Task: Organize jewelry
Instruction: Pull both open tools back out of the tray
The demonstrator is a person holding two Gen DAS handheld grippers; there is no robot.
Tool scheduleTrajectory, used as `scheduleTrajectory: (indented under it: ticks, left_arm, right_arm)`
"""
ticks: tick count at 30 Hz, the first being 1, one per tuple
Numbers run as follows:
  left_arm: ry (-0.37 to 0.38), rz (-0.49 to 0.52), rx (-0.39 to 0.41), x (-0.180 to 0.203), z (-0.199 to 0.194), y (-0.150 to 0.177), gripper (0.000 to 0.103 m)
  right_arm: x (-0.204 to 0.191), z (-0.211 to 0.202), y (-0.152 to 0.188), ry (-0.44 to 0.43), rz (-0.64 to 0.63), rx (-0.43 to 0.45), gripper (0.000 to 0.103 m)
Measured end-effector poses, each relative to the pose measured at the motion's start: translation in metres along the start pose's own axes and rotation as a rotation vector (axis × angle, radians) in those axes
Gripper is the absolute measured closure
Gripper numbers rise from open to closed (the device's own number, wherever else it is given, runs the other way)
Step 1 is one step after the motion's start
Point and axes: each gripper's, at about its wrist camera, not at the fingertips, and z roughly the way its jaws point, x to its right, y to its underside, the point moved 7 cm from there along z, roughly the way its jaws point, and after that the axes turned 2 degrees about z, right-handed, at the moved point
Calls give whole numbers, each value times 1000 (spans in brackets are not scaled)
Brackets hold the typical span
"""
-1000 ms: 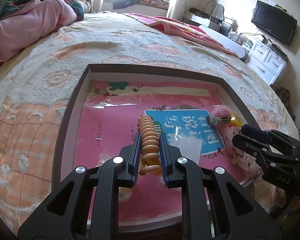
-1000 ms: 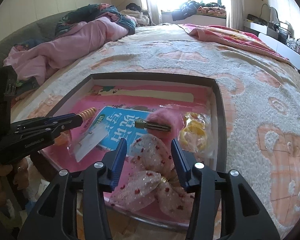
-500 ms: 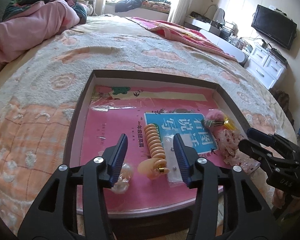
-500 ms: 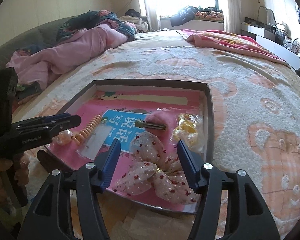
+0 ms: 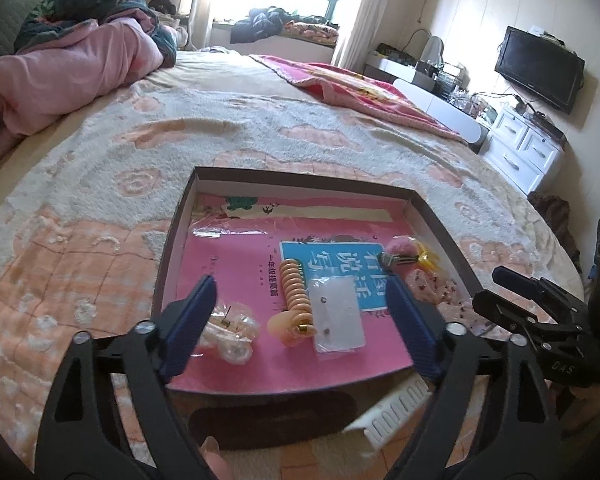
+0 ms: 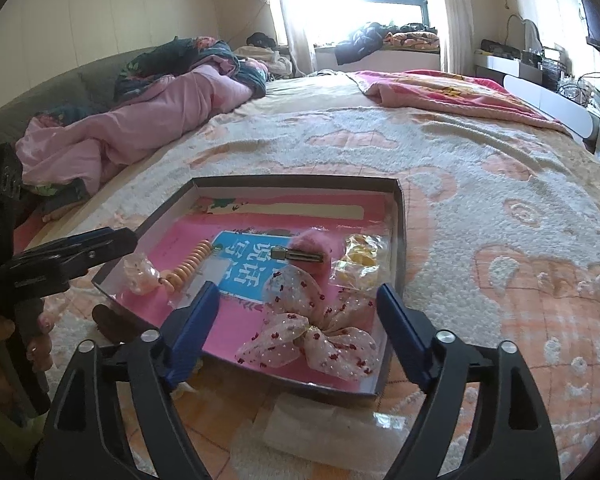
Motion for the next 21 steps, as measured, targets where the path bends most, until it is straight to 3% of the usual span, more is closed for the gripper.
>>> scheduleTrajectory:
  ticks: [4, 21]
  left_arm:
    - [-3, 6, 10, 2, -10, 1, 12]
    - [-35, 34, 53, 8, -49, 16, 11]
  right_arm:
    - [-1, -8, 1, 1, 1, 15, 17]
    - [-9, -44, 8, -15, -16, 54, 14]
